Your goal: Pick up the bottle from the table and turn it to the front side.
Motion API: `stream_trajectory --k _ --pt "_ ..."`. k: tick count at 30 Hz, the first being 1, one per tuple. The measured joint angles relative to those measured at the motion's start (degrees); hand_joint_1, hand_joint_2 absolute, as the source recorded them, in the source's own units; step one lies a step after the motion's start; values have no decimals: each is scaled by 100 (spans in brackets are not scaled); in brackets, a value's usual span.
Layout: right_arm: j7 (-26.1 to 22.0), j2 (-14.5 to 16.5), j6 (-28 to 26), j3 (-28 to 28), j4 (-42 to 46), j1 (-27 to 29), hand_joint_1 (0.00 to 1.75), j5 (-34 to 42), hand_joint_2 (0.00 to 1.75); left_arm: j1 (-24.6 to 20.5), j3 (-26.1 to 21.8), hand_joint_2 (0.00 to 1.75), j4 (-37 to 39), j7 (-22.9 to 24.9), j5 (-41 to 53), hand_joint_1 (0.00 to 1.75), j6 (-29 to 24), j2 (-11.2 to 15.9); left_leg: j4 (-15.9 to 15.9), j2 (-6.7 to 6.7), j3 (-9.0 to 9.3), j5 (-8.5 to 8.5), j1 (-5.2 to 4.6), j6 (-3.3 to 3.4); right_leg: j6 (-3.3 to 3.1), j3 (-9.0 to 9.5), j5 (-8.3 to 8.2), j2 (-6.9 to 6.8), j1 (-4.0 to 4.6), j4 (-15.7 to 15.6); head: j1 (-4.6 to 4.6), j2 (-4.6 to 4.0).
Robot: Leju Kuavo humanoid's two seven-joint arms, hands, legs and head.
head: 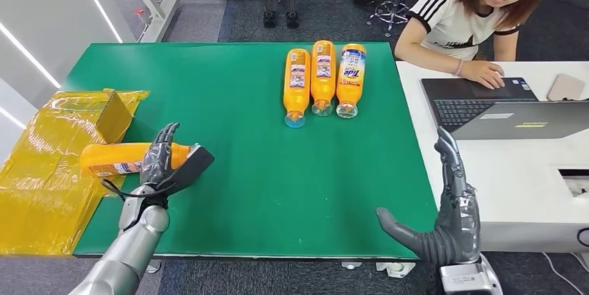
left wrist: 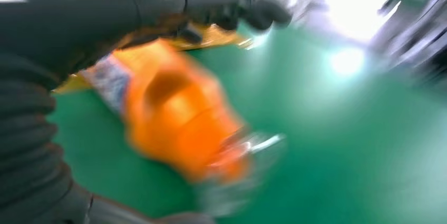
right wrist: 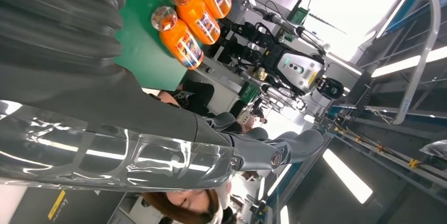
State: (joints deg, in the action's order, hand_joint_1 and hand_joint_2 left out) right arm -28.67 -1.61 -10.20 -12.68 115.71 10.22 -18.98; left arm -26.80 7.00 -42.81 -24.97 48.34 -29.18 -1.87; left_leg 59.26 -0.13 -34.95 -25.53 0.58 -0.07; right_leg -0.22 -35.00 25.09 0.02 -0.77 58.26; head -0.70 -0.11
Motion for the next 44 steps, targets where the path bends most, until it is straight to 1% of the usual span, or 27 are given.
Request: stream_trajectory --k 3,6,8,11,14,16,19,20,22,28,34,37,43,44 --pt "5 36 -20 -1 -100 -17 0 23 175 361 275 175 -1204 -84 -849 0 42 -170 1 -3 -4 -2 0 3 1 -1 1 -4 0 0 1 0" --pt "-4 68 -58 -8 -219 -38 0 51 175 542 661 175 -2177 -82 -1230 0 -25 -243 0 -8 -8 -3 1 5 2 -1 2 -10 0 0 1 0" --pt "-13 75 -94 -15 -286 -58 0 87 175 598 868 175 -2636 -139 -1364 0 -106 -268 0 -8 -7 -3 1 5 2 -2 1 -9 1 0 1 0" --pt "-19 80 -137 -33 -379 -107 0 178 175 625 1136 175 -3135 -214 -1414 0 -299 -310 0 -7 -6 -3 1 5 2 -2 1 -9 1 0 0 0" --pt "-20 86 -199 -47 -446 -149 0 249 175 625 1355 175 -3468 -202 -1686 0 -253 -375 0 -8 -6 -3 1 5 2 -2 1 -10 1 0 1 0" --pt "-25 92 -234 -48 -466 -147 0 298 175 627 1449 175 -3626 -156 -2108 0 43 -421 0 -7 -5 -3 1 5 2 -2 1 -9 1 0 1 0" --pt "-68 139 -287 -46 -471 -103 0 419 175 698 1582 175 -3795 -71 -3159 0 888 -508 0 -7 -6 -3 1 5 2 -2 1 -9 0 0 1 0" --pt "-85 168 -306 -46 -470 -77 0 458 175 748 1631 175 -3829 -64 -3426 0 1095 -546 0 -7 -6 -3 0 5 2 -2 1 -8 0 -1 1 0" --pt "-110 230 -335 -48 -470 -5 0 550 175 864 1719 175 -3867 -82 -3752 0 1308 -624 0 -6 -6 -6 0 6 3 -3 3 -7 0 -1 1 0" --pt "-125 437 -525 -60 -501 297 0 905 175 1287 1927 175 -3906 -149 -4335 0 1569 -775 -1 -6 -7 -12 1 4 6 -4 10 -7 0 -1 0 0" --pt "21 652 -626 -15 -492 595 0 1177 175 1592 2031 175 -4067 -66 -4386 0 1722 -781 -1 -6 -7 -12 1 4 5 -6 12 -7 1 -1 0 0" --pt "123 799 -587 122 -419 730 0 1145 175 1660 2049 175 -4120 -21 -4362 0 1770 -788 -1 -6 -7 -12 1 4 5 -6 12 -8 0 -1 0 0" --pt "334 1248 -267 531 -176 883 0 774 175 1643 2059 175 -4125 -17 -4320 0 1846 -905 -1 -6 -6 -12 1 5 5 -6 11 -7 0 -1 1 0" --pt "340 1285 -250 562 -160 895 0 757 175 1637 2059 175 -4125 -17 -4321 0 1855 -914 -1 -6 -6 -12 0 5 5 -6 11 -7 0 -1 1 0"
